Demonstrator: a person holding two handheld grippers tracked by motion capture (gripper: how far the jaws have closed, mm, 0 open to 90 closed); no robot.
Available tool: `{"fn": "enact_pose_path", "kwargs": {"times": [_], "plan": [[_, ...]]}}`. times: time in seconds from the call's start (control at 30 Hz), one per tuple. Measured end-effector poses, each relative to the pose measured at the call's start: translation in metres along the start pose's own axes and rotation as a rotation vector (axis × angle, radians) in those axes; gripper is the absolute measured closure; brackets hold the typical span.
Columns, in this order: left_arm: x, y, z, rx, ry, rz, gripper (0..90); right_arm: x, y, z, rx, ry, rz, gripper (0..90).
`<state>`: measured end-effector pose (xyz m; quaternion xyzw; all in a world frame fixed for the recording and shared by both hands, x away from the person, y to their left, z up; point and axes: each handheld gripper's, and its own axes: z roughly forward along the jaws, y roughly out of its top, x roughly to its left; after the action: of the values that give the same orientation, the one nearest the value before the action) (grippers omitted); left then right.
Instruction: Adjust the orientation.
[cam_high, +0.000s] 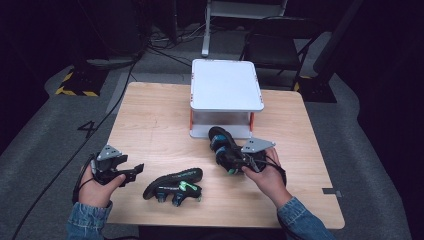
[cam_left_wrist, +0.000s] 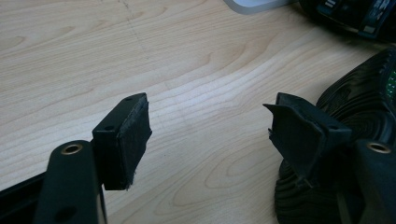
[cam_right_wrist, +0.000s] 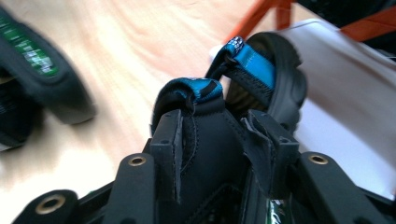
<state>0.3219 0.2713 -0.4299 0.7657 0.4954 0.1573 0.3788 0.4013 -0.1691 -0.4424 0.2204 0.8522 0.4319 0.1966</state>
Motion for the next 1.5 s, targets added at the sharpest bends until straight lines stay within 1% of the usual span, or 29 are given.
{"fn": "enact_pose_path", "kwargs": {"times": [0.03, 0.17, 0.2, 0.23, 0.27, 0.3, 0.33, 0.37, 0.47, 0.53, 0.67, 0.73, 0.77, 0.83, 0.87, 0.9, 0.93, 0.97, 1.0, 1.07, 1.1, 1.17, 1.2, 1.23, 1.27, 1.37, 1.43, 1.47, 1.5], "plan": [[0.0, 0.0, 0.0, 0.002, -0.003, -0.001, 28.7, 0.0, 0.0, 0.0, 0.0, 0.0, 0.0, 58.2], [0.001, 0.0, 0.0, -0.003, -0.003, -0.008, 28.7, -0.016, -0.005, -0.007, -0.008, -0.063, 0.03, 59.6], [0.001, 0.0, 0.0, -0.003, -0.004, -0.007, 28.8, -0.023, -0.009, -0.009, -0.004, -0.092, 0.039, 63.1], [0.001, 0.001, 0.0, -0.002, -0.004, -0.001, 28.8, -0.023, -0.009, -0.009, -0.004, -0.092, 0.039, 63.1], [0.001, 0.001, 0.001, -0.001, -0.007, -0.002, 28.8, -0.027, -0.012, -0.01, -0.005, -0.111, 0.047, 62.4], [0.001, 0.001, 0.001, 0.0, -0.008, -0.002, 28.8, -0.031, -0.015, -0.01, -0.01, -0.122, 0.067, 61.6], [0.001, 0.001, 0.001, 0.0, -0.007, -0.001, 28.8, -0.04, -0.02, -0.012, -0.006, -0.154, 0.094, 58.3], [0.001, 0.001, 0.001, 0.0, -0.005, 0.002, 28.8, -0.04, -0.02, -0.012, -0.006, -0.154, 0.094, 58.3], [0.001, 0.001, 0.003, -0.001, -0.009, -0.003, 28.8, -0.051, -0.027, -0.015, -0.013, -0.185, 0.13, 53.5], [0.001, 0.002, 0.003, -0.002, -0.01, -0.001, 28.9, -0.056, -0.03, -0.019, -0.015, -0.218, 0.149, 48.7], [0.0, 0.004, 0.002, -0.008, -0.015, 0.002, 28.9, -0.058, -0.029, -0.031, -0.041, -0.242, 0.165, 44.2], [0.0, 0.005, 0.002, -0.01, -0.017, 0.002, 28.9, -0.056, -0.026, -0.042, -0.07, -0.222, 0.19, 39.6], [0.0, 0.005, 0.003, -0.014, -0.017, 0.0, 28.9, -0.056, -0.026, -0.042, -0.07, -0.222, 0.19, 39.6], [0.001, 0.007, 0.003, -0.016, -0.021, 0.003, 28.9, -0.052, -0.021, -0.05, -0.089, -0.167, 0.199, 35.1], [0.001, 0.007, 0.003, -0.018, -0.022, 0.002, 28.9, -0.049, -0.019, -0.053, -0.084, -0.135, 0.196, 33.0], [0.001, 0.008, 0.003, -0.02, -0.023, 0.003, 28.9, -0.041, -0.018, -0.055, -0.064, -0.074, 0.179, 29.4], [0.002, 0.009, 0.004, -0.021, -0.025, 0.004, 28.9, -0.037, -0.018, -0.055, -0.039, -0.051, 0.173, 28.5], [0.002, 0.01, 0.004, -0.021, -0.028, 0.004, 28.9, -0.037, -0.018, -0.055, -0.039, -0.051, 0.173, 28.5], [0.002, 0.01, 0.004, -0.024, -0.028, 0.004, 28.9, -0.034, -0.02, -0.053, -0.012, -0.042, 0.164, 28.4], [0.002, 0.012, 0.005, -0.027, -0.03, 0.008, 28.9, -0.029, -0.024, -0.047, 0.039, -0.048, 0.142, 29.5], [0.002, 0.013, 0.005, -0.028, -0.032, 0.009, 28.9, -0.029, -0.027, -0.043, 0.072, -0.052, 0.135, 32.0], [0.003, 0.014, 0.006, -0.026, -0.035, 0.011, 28.9, -0.029, -0.033, -0.037, 0.121, -0.032, 0.136, 45.7], [0.003, 0.015, 0.007, -0.029, -0.037, 0.005, 28.9, -0.028, -0.035, -0.036, 0.132, -0.035, 0.136, 52.1], [0.003, 0.015, 0.008, -0.026, -0.037, 0.006, 28.9, -0.026, -0.033, -0.035, 0.132, -0.034, 0.117, 63.5], [0.003, 0.016, 0.009, -0.023, -0.037, 0.008, 28.9, -0.025, -0.031, -0.035, 0.133, -0.028, 0.113, 67.3], [0.003, 0.018, 0.012, -0.022, -0.037, 0.009, 28.9, -0.02, -0.024, -0.035, 0.124, -0.005, 0.125, 70.7], [0.003, 0.019, 0.013, -0.022, -0.042, 0.011, 28.9, -0.011, -0.018, -0.033, 0.106, 0.034, 0.135, 71.4], [0.002, 0.02, 0.013, -0.022, -0.043, 0.013, 29.0, -0.002, -0.014, -0.034, 0.106, 0.044, 0.143, 71.3], [0.002, 0.021, 0.013, -0.022, -0.047, 0.015, 28.9, -0.002, -0.014, -0.034, 0.106, 0.044, 0.143, 71.3]]}}
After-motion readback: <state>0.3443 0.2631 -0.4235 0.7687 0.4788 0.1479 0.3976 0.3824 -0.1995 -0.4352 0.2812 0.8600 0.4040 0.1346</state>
